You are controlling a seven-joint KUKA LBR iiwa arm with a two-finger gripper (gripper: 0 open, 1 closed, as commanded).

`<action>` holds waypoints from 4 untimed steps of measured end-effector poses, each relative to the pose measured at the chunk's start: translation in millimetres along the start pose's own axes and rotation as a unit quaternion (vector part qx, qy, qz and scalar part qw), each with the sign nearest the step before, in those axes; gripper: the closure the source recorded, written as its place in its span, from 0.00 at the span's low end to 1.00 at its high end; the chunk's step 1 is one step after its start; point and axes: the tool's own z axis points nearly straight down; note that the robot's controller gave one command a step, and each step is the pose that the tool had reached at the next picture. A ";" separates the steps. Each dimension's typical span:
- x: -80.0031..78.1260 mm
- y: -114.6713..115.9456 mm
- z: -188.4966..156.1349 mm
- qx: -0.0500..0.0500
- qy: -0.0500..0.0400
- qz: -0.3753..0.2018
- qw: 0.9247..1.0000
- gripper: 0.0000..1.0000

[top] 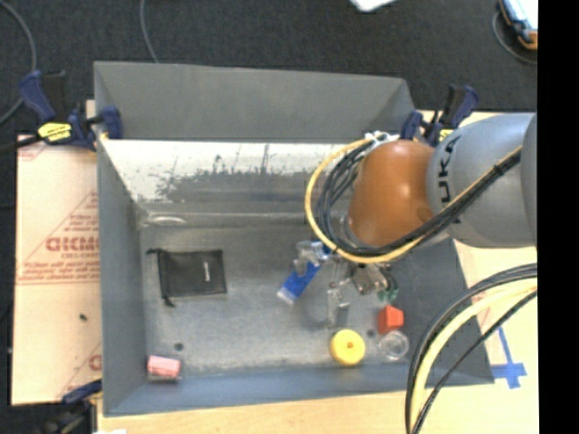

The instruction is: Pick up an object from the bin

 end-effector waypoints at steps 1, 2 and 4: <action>-12.3 6.1 10.0 0.002 -0.003 0.079 0.997 0.00; -10.7 -6.3 15.0 0.002 -0.006 -0.014 1.000 1.00; -9.8 -6.3 13.1 0.002 -0.005 -0.014 1.000 1.00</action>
Offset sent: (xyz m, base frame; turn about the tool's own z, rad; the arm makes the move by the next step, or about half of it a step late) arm 0.0077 -0.0020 -0.0198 -0.0296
